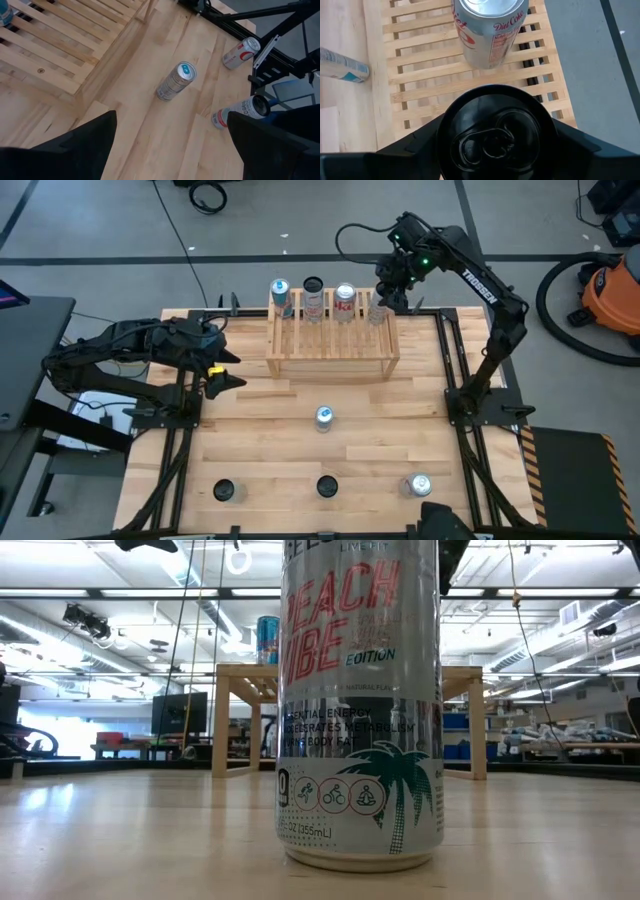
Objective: Place canned beverage on shelf
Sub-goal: Put the top white and yellow soda can on the shelf
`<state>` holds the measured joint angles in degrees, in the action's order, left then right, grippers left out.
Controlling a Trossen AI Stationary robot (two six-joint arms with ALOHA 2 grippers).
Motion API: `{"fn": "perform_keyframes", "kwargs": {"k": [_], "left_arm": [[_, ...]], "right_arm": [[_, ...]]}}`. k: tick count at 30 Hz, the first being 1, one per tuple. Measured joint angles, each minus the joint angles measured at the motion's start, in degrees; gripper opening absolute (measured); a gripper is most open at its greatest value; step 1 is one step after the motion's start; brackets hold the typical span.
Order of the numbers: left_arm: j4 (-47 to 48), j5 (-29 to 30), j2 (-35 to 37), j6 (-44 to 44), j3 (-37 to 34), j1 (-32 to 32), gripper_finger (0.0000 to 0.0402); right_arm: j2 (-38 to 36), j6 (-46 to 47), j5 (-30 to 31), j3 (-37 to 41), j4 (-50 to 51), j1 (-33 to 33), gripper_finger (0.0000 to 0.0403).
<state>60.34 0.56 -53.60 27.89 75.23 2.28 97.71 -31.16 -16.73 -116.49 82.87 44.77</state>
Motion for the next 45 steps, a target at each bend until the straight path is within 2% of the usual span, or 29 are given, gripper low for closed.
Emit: {"fn": "perform_keyframes", "kwargs": {"k": [11, 30, 36, 45], "left_arm": [[0.0, 0.0, 0.0, -0.04, -0.01, 0.0, 0.038], [0.0, 0.0, 0.0, -0.1, -0.01, 0.0, 0.038], [0.02, 0.0, 0.0, -0.12, 0.0, 0.0, 0.038], [0.04, 0.0, 0.0, -0.21, -0.01, 0.0, 0.038]], "right_arm": [[0.32, -0.8, 2.3, 0.28, -0.15, -0.04, 0.0309], [0.22, -3.1, 3.99, 0.23, -2.22, -0.89, 0.0311], [-0.28, -3.36, 6.54, 0.22, -2.28, -1.29, 0.0311], [-2.28, -4.01, 5.94, 0.22, -3.57, -1.27, 0.0311]]}}
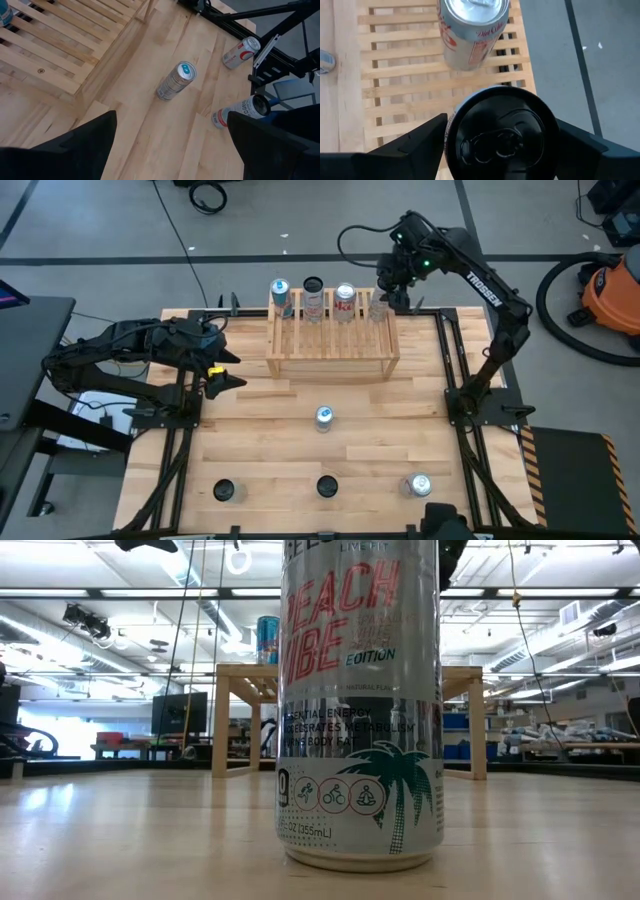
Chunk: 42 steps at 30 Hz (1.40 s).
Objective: Place canned beverage on shelf
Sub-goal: Put the top white and yellow soda can on the shelf
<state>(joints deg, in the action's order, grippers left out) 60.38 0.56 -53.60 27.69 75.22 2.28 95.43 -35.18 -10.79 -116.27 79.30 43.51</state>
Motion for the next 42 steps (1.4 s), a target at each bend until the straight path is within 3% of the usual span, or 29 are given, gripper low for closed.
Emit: {"fn": "perform_keyframes", "kwargs": {"k": [11, 22, 32, 42], "left_arm": [[0.0, 0.0, -0.02, 0.15, 0.0, -0.02, 0.038], [0.0, 0.0, -0.02, 0.15, 0.0, 0.0, 0.038], [0.0, 0.0, -0.02, 0.15, 0.02, -0.02, 0.038], [0.0, 0.0, 0.0, 0.16, 0.01, 0.0, 0.038]], "right_arm": [[-0.08, 0.68, -2.35, -0.11, -0.03, 0.0, 0.0311], [-0.13, 0.53, 0.77, -0.32, -1.15, 0.02, 0.0311], [-0.28, 0.97, -2.36, -6.42, 0.58, 0.0, 0.0311], [-0.32, 5.7, -1.26, -10.75, 0.23, 0.0, 0.0311]]}}
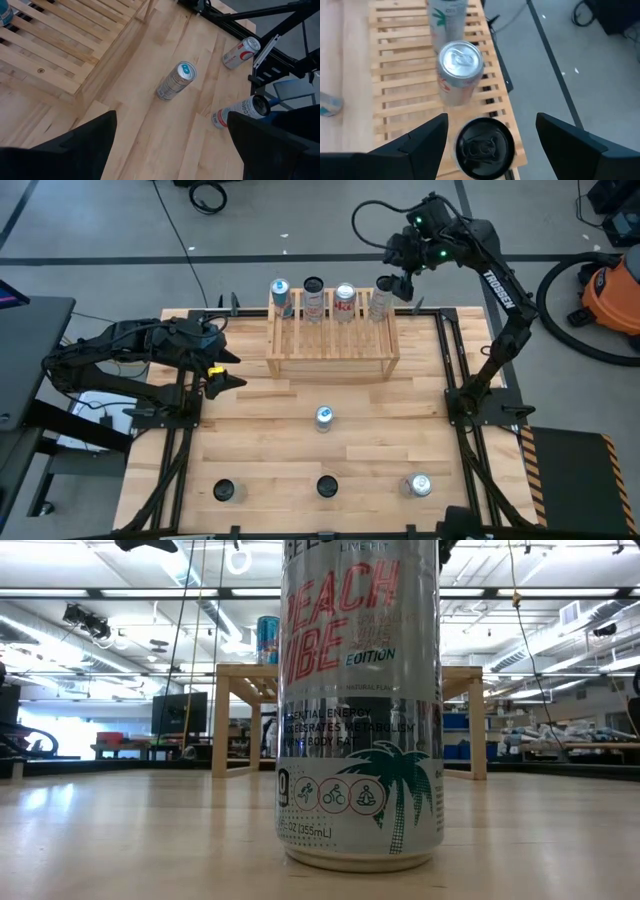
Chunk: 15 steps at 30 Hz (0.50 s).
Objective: Place canned beverage on shelf
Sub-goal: Put the top white and yellow soda can on the shelf
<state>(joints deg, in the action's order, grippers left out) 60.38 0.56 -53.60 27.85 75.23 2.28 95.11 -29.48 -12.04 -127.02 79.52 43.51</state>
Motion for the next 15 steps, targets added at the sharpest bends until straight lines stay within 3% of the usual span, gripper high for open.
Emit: {"fn": "perform_keyframes", "kwargs": {"k": [5, 11, 15], "left_arm": [[-0.02, 0.0, -0.02, 0.09, 0.01, -0.02, 0.038], [-0.04, 0.0, -0.02, 1.53, 0.0, -0.02, 0.038], [-0.04, 0.0, -0.02, 1.5, -0.01, 0.0, 0.038]], "right_arm": [[-0.02, 11.02, 5.9, -0.02, -0.7, -0.04, 0.0311], [-0.04, 23.64, 7.24, -0.02, -3.02, -0.04, 0.0311], [0.1, 29.6, 12.9, -0.02, -3.05, -0.64, 0.0311]]}}
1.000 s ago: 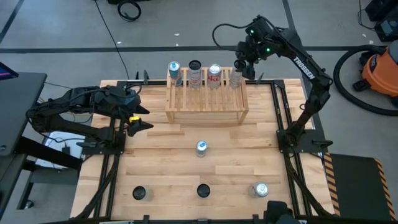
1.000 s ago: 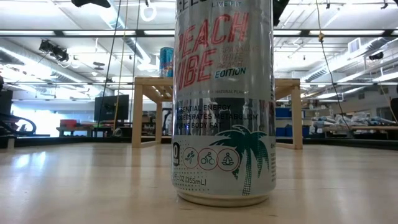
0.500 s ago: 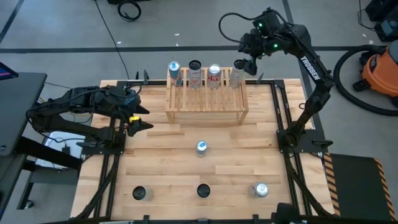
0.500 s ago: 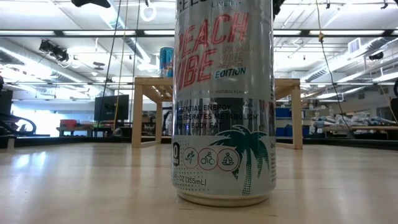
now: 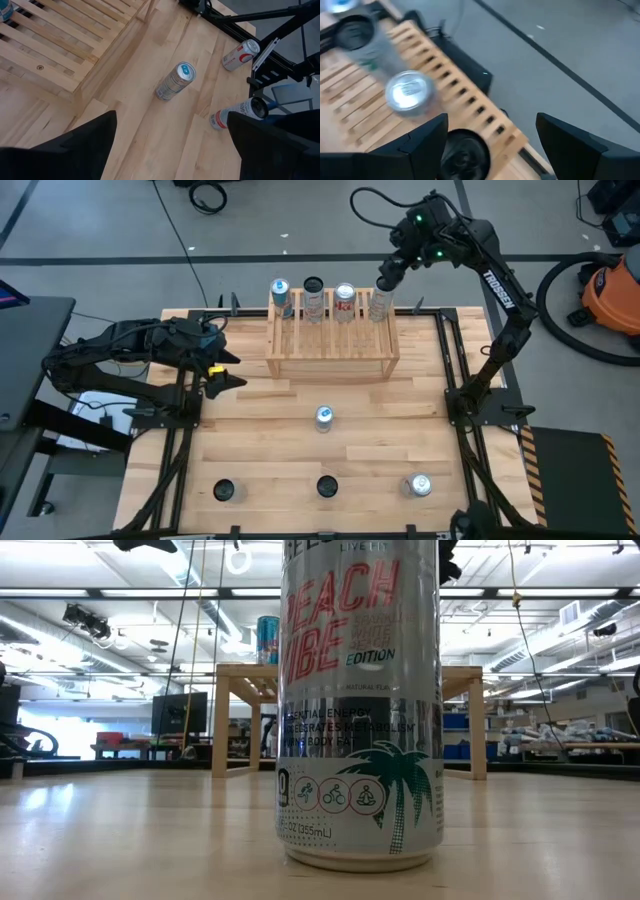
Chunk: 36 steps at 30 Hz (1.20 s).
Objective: Place canned beverage on shelf
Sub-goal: Put the top white and yellow soda can on the shelf
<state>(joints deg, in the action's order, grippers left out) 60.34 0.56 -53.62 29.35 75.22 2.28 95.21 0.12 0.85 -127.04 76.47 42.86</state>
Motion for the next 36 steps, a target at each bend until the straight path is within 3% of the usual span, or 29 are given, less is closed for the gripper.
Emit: {"fn": "perform_keyframes", "kwargs": {"k": [5, 18, 36], "left_arm": [[0.04, 0.0, 0.0, 0.02, 0.0, 0.0, 0.038], [2.65, 0.0, 0.01, -0.02, 0.01, -0.01, 0.038], [4.55, 0.0, 0.02, -2.14, 0.0, -0.02, 0.038]], "right_arm": [[0.03, 3.32, 5.52, 0.0, 0.66, -1.26, 0.0311], [0.05, -0.35, -1.92, 0.0, -1.89, -2.37, 0.0311], [0.12, 13.5, 2.7, 2.24, 4.11, -4.3, 0.0311]]}}
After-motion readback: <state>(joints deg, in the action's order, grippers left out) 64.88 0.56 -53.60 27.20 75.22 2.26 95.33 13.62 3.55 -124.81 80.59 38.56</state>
